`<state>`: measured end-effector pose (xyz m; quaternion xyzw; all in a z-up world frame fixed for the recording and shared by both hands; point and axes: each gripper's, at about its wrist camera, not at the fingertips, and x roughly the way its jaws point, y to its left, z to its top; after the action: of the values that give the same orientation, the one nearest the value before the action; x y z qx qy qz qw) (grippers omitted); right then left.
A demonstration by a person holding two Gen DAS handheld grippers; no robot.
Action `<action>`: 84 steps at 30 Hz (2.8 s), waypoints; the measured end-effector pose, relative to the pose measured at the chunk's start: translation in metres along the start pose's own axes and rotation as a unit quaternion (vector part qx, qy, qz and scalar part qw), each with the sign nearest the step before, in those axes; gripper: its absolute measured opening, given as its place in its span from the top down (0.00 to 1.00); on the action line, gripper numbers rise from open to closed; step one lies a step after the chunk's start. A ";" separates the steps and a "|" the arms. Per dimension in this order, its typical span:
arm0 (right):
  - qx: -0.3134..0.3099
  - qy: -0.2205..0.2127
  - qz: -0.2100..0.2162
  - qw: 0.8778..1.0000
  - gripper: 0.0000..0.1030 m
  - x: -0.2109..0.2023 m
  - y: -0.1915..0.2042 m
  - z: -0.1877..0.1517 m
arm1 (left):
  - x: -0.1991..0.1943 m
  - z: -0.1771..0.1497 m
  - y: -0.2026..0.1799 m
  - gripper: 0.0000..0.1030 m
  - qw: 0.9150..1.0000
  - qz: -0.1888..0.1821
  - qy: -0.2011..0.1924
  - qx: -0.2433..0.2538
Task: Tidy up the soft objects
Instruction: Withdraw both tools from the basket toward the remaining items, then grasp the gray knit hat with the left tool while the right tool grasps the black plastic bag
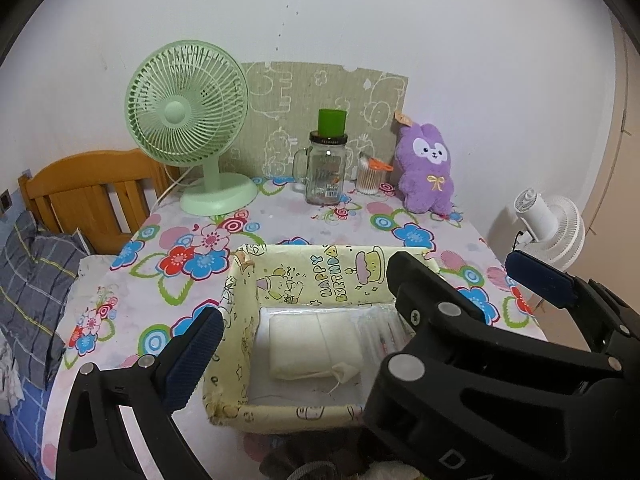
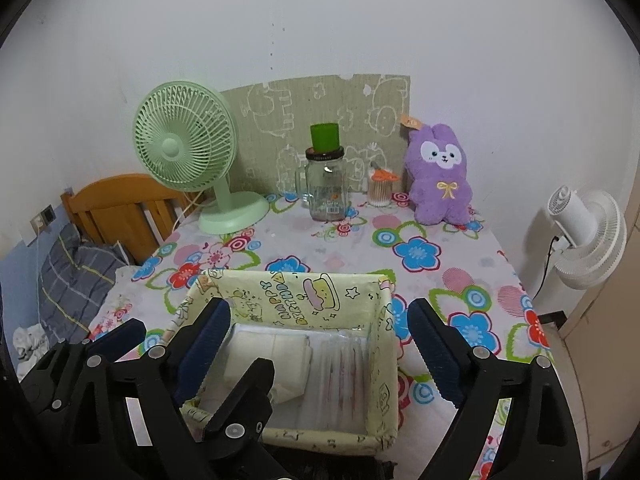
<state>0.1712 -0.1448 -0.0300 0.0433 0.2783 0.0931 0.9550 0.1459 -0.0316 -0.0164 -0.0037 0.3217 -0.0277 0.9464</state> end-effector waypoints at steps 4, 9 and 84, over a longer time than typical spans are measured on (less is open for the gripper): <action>0.002 -0.007 -0.001 1.000 0.10 -0.013 0.002 -0.001 | -0.012 -0.001 -0.002 0.01 1.000 0.001 -0.009 0.004; 0.001 -0.022 -0.001 1.000 0.08 -0.032 0.005 -0.003 | -0.030 -0.004 -0.004 0.01 1.000 0.002 -0.025 0.005; 0.014 0.035 -0.005 0.999 0.06 -0.033 0.005 -0.116 | -0.017 -0.109 0.003 0.14 0.999 0.002 0.035 0.020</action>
<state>0.0806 -0.1425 -0.1097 0.0524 0.3130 0.0861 0.9444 0.0656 -0.0269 -0.0926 0.0164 0.3543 -0.0327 0.9344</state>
